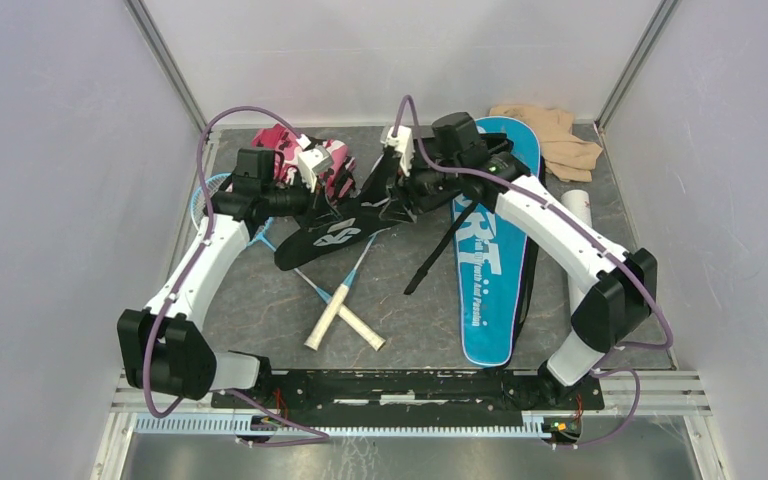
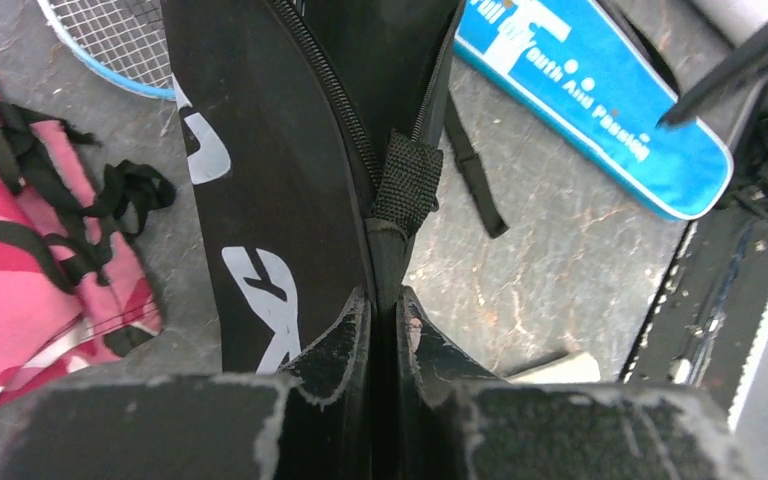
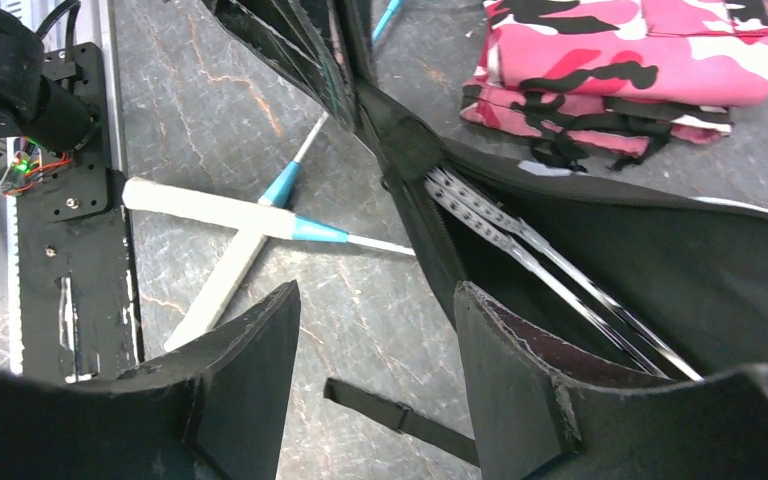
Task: Pack up the badminton gear
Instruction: Adjust the racket bag at the center of the board.
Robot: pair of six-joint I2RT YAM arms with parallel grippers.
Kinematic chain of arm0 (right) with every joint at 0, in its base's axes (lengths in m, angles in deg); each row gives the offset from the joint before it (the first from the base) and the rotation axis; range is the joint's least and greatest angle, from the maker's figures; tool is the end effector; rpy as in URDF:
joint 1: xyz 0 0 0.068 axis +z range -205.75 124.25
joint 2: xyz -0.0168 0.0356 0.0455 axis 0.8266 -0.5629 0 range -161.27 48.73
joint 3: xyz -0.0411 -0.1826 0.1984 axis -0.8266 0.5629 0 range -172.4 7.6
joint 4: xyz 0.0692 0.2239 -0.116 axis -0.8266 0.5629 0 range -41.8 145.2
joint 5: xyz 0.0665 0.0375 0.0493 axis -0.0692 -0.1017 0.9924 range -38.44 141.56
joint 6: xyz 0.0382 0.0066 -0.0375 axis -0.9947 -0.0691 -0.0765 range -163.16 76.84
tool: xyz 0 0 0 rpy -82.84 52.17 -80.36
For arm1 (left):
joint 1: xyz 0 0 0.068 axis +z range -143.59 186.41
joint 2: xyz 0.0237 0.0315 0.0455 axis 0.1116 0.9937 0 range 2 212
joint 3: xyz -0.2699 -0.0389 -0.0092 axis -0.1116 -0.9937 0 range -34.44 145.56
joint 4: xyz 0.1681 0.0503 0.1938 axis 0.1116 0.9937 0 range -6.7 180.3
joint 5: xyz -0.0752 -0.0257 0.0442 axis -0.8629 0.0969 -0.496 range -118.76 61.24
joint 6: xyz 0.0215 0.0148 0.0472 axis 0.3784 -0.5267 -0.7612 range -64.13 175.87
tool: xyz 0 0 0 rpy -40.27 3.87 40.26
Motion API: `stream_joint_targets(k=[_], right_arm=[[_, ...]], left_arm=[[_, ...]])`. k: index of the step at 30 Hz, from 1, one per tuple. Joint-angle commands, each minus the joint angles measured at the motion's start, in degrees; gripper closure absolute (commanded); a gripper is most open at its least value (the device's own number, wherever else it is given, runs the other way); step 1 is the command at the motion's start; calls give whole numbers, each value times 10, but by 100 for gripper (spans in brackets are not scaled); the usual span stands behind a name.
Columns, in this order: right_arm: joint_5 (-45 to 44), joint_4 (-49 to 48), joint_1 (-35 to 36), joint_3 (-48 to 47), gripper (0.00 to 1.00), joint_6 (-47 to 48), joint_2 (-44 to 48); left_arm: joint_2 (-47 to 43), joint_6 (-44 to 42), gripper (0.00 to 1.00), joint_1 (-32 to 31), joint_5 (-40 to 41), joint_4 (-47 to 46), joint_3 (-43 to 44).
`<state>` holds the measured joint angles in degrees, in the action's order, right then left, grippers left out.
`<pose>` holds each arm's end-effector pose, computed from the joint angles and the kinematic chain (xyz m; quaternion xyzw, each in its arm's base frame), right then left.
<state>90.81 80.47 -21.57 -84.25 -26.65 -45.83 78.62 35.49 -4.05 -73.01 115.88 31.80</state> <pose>0.2948 0.2275 0.3667 -0.4978 0.6886 0.3612 0.3841 0.2743 -0.0759 0.3174 0.3707 0.7788 -0.3121 0.3982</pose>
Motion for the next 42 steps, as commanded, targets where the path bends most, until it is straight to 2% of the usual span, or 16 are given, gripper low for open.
stream_joint_targets(k=[1, 15, 23, 27, 31, 37, 39, 42], right_arm=[[-45, -51, 35, 2, 36, -31, 9], [-161, -30, 97, -46, 43, -35, -52], [-204, 37, 94, -28, 35, 115, -35], [-230, 48, 88, 16, 36, 175, -16], [-238, 79, 78, 20, 54, 225, -17], [-227, 151, 69, -10, 95, 269, -22], [-213, 170, 69, -29, 100, 271, -17], [-203, 189, 70, -51, 100, 269, -10]], left_arm=[[-40, 87, 98, -14, -63, -79, -4], [-63, 99, 98, -20, -84, -104, -38], [-67, 63, 98, -20, -117, -59, -14], [-65, 46, 98, -19, -132, -26, 8], [-61, 27, 98, -19, -143, 2, 25], [-53, -19, 97, -17, -138, 33, 34], [-51, -61, 93, -17, -120, 50, 30], [-51, -139, 82, -18, -87, 73, 19]])
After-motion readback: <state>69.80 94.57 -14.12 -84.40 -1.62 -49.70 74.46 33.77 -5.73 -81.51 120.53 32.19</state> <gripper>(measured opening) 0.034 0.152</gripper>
